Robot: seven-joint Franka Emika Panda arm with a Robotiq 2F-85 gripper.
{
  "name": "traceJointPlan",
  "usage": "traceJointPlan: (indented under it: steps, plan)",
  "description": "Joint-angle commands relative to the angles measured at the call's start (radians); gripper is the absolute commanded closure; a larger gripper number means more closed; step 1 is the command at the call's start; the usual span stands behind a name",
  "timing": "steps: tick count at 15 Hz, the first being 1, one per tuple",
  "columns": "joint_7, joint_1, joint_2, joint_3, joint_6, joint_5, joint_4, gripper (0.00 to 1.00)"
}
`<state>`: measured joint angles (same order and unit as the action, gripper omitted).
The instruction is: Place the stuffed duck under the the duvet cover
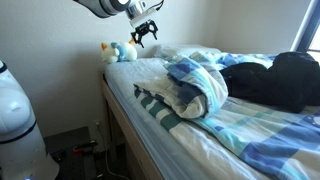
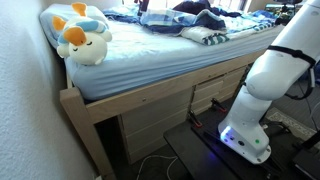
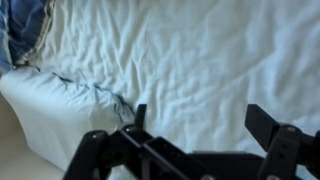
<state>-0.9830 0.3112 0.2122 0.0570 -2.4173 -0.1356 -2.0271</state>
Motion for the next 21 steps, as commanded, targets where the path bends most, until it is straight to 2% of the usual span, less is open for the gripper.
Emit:
traceJointPlan:
  steps: [1,6,10,11,21]
  plan:
    - [-0.156,0.022,-0.085,0.052,0.079,0.105,0.159,0.0]
    - [-0.308,0.03,-0.156,0.131,0.217,0.235,0.306,0.0]
    - [-0.39,0.026,-0.189,0.177,0.31,0.281,0.378,0.0]
    - [-0.334,0.016,-0.163,0.182,0.266,0.251,0.326,0.0]
    - [-0.331,0.016,-0.191,0.196,0.248,0.286,0.33,0.0]
